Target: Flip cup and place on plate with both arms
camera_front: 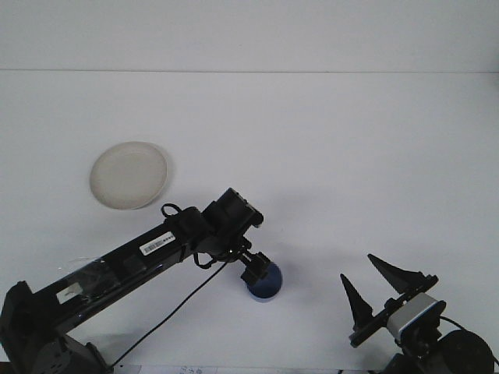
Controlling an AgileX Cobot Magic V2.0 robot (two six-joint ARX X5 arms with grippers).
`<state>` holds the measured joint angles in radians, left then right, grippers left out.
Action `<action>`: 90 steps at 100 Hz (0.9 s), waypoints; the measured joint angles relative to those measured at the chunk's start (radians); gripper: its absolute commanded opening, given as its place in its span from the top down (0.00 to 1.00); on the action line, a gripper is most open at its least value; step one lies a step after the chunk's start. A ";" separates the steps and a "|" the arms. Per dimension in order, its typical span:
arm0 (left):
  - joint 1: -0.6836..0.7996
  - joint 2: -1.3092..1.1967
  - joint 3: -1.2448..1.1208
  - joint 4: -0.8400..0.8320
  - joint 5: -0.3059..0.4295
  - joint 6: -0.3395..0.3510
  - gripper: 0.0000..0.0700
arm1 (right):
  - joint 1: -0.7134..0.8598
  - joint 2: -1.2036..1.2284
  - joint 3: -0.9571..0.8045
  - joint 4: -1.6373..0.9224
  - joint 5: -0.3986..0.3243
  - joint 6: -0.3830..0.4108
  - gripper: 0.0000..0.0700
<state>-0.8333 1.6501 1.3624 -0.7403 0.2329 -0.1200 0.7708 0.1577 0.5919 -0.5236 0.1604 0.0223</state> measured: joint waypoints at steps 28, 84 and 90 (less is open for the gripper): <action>-0.042 0.078 0.000 0.000 -0.063 0.025 0.58 | 0.000 0.000 0.000 0.000 0.000 0.000 0.37; -0.045 0.064 0.090 -0.185 -0.096 0.077 0.99 | 0.000 0.000 0.000 -0.001 0.000 0.000 0.37; -0.032 0.037 0.116 -0.207 -0.121 0.089 0.99 | 0.000 0.000 0.000 -0.002 0.000 0.000 0.37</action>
<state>-0.8654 1.6875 1.4780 -0.9470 0.1123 -0.0315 0.7708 0.1577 0.5919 -0.5251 0.1608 0.0223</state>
